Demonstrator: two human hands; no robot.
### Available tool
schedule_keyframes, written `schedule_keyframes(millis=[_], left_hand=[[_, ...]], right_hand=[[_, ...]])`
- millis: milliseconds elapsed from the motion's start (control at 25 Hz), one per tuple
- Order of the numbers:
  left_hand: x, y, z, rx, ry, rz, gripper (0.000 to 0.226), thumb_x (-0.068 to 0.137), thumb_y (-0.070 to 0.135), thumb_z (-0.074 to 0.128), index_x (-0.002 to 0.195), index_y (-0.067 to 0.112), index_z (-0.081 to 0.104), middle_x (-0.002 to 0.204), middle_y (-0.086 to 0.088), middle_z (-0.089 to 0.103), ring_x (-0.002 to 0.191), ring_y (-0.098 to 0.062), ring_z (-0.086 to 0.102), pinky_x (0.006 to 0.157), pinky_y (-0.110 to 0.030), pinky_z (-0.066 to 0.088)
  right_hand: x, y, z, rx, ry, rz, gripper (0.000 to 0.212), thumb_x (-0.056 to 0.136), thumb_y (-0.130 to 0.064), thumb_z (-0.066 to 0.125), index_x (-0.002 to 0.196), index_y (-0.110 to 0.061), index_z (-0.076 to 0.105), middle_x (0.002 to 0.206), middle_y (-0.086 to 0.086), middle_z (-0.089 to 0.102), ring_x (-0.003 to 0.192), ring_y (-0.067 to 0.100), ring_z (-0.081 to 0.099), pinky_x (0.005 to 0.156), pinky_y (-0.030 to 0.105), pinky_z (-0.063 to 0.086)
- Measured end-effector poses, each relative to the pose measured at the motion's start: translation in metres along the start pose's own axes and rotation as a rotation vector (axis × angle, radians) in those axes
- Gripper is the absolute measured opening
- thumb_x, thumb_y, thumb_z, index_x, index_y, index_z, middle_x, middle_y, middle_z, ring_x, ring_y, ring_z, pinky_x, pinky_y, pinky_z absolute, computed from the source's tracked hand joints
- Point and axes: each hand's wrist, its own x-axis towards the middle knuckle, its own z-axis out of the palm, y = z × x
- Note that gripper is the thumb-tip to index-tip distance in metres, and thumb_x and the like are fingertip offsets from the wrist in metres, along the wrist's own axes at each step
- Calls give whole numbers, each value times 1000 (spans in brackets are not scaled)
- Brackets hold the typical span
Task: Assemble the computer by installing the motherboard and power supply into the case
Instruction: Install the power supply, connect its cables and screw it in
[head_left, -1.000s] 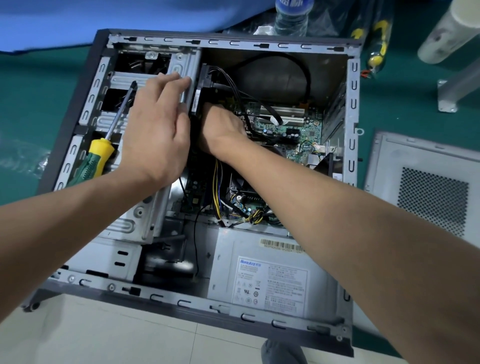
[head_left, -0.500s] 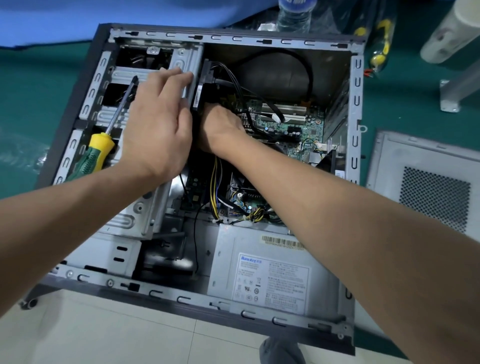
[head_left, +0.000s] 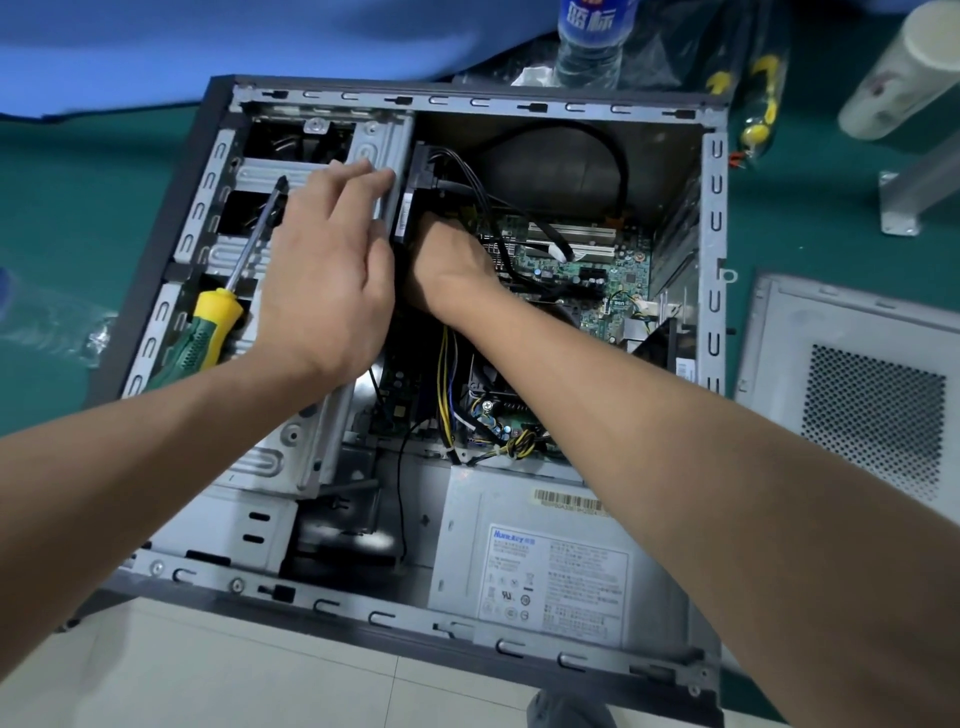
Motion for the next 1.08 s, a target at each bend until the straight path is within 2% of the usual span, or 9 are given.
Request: schedule_keyframes(millis=[280,560,800,1080], left_hand=[[-4,-3,0,3,-1,-8,51,95,18,34,144,7,45,147,-13,40,138,-26,34,116,-33,25],[-2,0,2,5,7,0,50,96,18,35,143,7,45,147,-13,41,137,-25,35,115,-34,27],[-3,0,2,14,2,1,48,97,13,38,143,5,45,147,-14,41,137,-27,36,116,-36,27],[-1,0,-1,10,5,2,47,97,13,38,142,4,46,147,-14,41,136,-27,36,116,-35,26]], right_hand=[[-2,-4,5,6,-59,5,36,104,-28,41,133,-18,59,130,9,62,118,29,61,89,32,49],[2,0,0,-38,-113,48,33,101,-23,47,131,-17,61,132,6,62,121,25,59,91,29,48],[0,1,6,-83,-80,-9,31,102,-22,44,127,-19,62,126,6,66,115,26,63,85,30,49],[1,0,-1,-9,-71,67,33,99,-17,49,130,-9,58,132,14,60,120,31,59,91,34,49]])
